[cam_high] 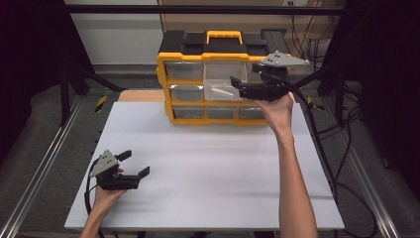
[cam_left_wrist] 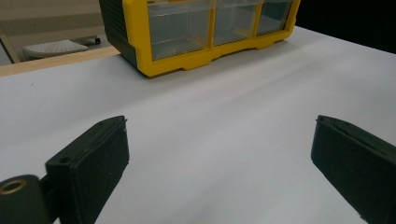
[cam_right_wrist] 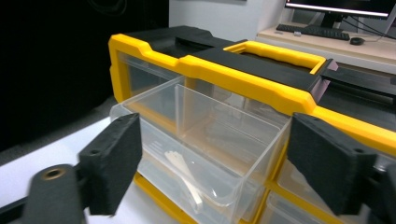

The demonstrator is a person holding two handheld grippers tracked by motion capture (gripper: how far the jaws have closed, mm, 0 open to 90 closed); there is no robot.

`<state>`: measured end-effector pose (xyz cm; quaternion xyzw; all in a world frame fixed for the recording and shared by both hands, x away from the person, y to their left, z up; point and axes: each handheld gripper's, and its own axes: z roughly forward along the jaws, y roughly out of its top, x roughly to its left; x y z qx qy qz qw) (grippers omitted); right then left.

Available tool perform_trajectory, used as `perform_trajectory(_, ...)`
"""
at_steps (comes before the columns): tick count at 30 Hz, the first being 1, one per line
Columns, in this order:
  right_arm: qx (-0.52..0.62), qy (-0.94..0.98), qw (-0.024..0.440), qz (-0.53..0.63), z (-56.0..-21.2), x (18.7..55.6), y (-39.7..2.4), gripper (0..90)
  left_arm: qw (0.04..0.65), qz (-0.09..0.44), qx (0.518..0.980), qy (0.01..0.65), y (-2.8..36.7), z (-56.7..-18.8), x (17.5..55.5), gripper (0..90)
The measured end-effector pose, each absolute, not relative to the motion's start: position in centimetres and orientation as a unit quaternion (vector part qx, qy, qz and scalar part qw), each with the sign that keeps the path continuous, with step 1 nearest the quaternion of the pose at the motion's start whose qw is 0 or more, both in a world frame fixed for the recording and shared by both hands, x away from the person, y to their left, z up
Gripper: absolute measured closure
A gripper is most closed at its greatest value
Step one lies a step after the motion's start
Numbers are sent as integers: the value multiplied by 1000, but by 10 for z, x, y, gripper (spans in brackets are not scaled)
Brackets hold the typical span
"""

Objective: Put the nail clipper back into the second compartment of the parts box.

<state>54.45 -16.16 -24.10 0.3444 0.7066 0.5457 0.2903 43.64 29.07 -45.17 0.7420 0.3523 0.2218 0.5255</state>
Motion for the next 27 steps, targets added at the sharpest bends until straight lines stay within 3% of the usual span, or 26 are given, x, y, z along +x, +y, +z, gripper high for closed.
perform_trajectory(11,339,705,293,549,-258,523,-165,48,525,222,743,352,291,-452,437,41)
perform_trajectory(27,335,706,279,558,-302,495,-176,31,523,222,744,351,290,-452,437,40)
